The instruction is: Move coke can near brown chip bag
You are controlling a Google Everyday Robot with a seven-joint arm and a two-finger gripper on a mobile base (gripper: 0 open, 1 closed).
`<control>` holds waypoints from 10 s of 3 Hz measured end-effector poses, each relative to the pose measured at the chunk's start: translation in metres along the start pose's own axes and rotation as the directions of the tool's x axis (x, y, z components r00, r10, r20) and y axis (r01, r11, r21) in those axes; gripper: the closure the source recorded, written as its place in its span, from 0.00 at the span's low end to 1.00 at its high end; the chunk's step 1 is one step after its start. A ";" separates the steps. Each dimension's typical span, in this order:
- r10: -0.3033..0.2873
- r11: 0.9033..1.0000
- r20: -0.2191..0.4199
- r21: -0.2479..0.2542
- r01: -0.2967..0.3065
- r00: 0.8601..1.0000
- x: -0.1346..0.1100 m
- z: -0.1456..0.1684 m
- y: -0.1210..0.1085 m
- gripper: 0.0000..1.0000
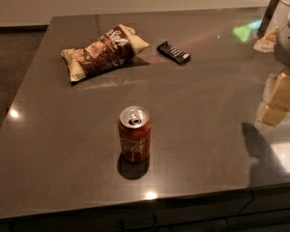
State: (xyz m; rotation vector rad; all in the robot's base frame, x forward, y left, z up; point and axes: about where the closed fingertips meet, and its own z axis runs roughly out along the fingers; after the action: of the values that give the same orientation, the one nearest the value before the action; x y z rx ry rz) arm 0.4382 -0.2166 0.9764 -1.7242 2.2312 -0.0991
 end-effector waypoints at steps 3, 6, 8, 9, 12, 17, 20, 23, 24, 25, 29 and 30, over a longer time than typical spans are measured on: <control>-0.085 0.994 0.128 -0.055 0.092 0.988 -0.028 0.012 0.021 0.00; -0.158 0.978 0.394 -0.064 0.199 0.906 -0.118 0.055 0.076 0.00; -0.102 0.980 0.456 -0.106 0.168 0.884 -0.160 0.082 0.092 0.00; -0.074 0.978 0.477 -0.136 0.156 0.876 -0.172 0.089 0.100 0.00; -0.014 0.975 0.550 -0.178 0.133 0.835 -0.197 0.099 0.111 0.18; 0.063 0.977 0.581 -0.200 0.067 0.811 -0.210 0.076 0.068 1.00; 0.086 0.988 0.635 -0.152 0.015 0.768 -0.232 0.088 0.010 1.00; 0.095 0.989 0.625 -0.146 -0.004 0.775 -0.276 0.125 -0.068 1.00; 0.089 0.990 0.599 -0.138 -0.007 0.796 -0.288 0.133 -0.092 1.00; 0.110 0.989 0.589 -0.145 -0.029 0.801 -0.290 0.140 -0.113 1.00; 0.155 0.985 0.542 -0.152 -0.086 0.826 -0.282 0.173 -0.142 0.36; 0.164 0.983 0.545 -0.155 -0.093 0.823 -0.280 0.178 -0.140 0.13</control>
Offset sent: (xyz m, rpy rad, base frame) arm -0.0038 0.0234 -0.0039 0.0660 0.0250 0.0922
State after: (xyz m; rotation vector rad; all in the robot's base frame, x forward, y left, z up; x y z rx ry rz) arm 0.6822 0.0368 0.8999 -1.4082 1.9231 0.5206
